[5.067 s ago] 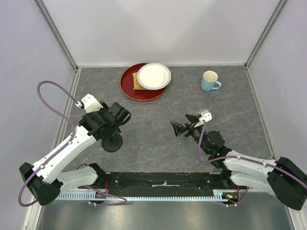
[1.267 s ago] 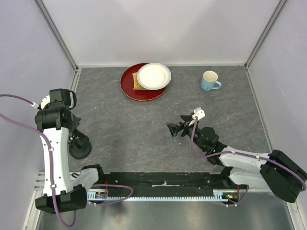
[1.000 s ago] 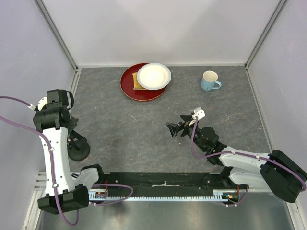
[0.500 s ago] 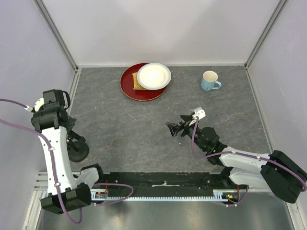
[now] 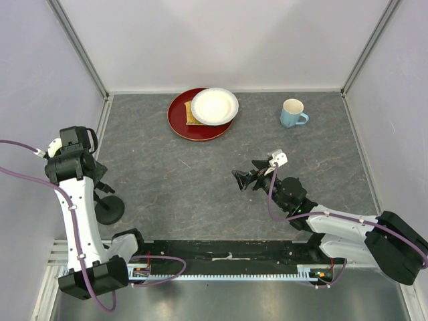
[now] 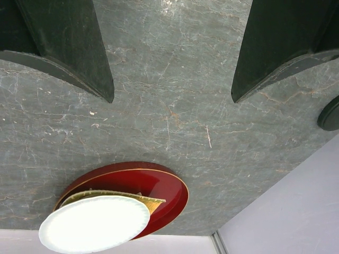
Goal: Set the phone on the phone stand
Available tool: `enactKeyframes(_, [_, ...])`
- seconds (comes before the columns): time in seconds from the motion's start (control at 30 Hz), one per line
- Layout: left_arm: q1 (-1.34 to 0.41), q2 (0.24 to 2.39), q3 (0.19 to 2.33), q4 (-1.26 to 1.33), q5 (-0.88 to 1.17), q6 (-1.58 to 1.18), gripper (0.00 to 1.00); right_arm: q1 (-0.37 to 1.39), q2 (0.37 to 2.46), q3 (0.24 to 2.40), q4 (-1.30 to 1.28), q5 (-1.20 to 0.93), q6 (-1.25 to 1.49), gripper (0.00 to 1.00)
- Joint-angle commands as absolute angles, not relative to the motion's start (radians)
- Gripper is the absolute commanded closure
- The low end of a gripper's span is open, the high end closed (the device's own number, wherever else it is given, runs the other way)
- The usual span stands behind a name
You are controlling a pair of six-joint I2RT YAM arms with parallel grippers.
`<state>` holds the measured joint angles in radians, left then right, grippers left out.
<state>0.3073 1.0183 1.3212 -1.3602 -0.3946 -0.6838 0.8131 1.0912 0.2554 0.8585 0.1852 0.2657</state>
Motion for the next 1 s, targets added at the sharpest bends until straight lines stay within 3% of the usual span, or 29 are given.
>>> enactKeyframes(0.0, [0.314,1.003,1.331,-1.543,-0.423,-0.663,0.48,0.808,1.075,0.279,0.888,0.193,0.265,0.02])
enactKeyframes(0.07, [0.314,1.002,1.335,-1.543,-0.417,-0.660,0.36,0.808,1.075,0.279,0.888,0.193,0.267,0.02])
enactKeyframes(0.13, [0.314,0.999,1.341,-1.543,-0.417,-0.657,0.16,0.810,1.075,0.281,0.885,0.192,0.265,0.02])
enactKeyframes(0.17, [0.314,0.999,1.342,-1.543,-0.417,-0.657,0.14,0.810,1.077,0.281,0.885,0.192,0.264,0.02])
enactKeyframes(0.53, [0.314,0.977,1.456,-1.542,-0.408,-0.626,0.05,0.808,1.085,0.288,0.874,0.192,0.262,0.02])
enactKeyframes(0.97, [0.261,0.939,1.598,-1.537,-0.514,-0.632,0.08,0.810,1.085,0.301,0.850,0.199,0.259,0.02])
